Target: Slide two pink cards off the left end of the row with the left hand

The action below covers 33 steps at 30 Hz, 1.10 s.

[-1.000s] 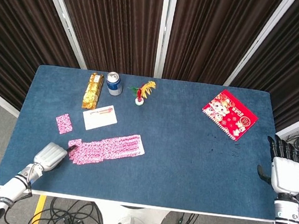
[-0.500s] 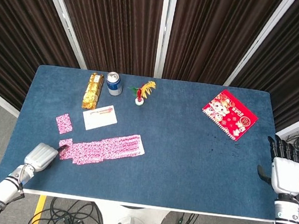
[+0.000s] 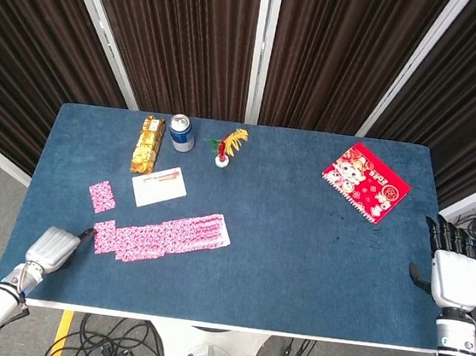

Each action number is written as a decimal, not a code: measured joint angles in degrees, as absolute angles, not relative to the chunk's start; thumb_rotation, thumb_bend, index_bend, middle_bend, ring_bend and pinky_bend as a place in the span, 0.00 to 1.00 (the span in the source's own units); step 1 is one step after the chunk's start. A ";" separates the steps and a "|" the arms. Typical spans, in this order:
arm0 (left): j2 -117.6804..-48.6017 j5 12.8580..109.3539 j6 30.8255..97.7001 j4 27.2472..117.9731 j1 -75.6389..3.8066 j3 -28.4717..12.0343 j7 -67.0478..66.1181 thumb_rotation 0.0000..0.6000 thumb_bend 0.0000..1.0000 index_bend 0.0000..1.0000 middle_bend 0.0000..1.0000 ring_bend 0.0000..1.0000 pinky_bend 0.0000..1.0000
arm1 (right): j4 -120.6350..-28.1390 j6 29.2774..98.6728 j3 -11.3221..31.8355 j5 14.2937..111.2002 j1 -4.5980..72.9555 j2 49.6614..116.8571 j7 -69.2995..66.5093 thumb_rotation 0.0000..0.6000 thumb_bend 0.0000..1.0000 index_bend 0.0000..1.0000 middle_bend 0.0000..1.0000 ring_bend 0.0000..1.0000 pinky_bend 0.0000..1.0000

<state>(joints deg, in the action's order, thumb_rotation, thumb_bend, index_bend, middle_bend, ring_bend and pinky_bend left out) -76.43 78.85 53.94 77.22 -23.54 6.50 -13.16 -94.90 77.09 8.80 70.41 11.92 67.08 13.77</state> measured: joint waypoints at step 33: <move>-76.63 77.84 52.39 76.01 -22.80 6.63 -13.39 1.00 0.81 0.12 0.85 0.83 0.82 | -94.16 76.82 8.70 70.22 11.87 67.35 13.28 1.00 0.24 0.00 0.00 0.00 0.00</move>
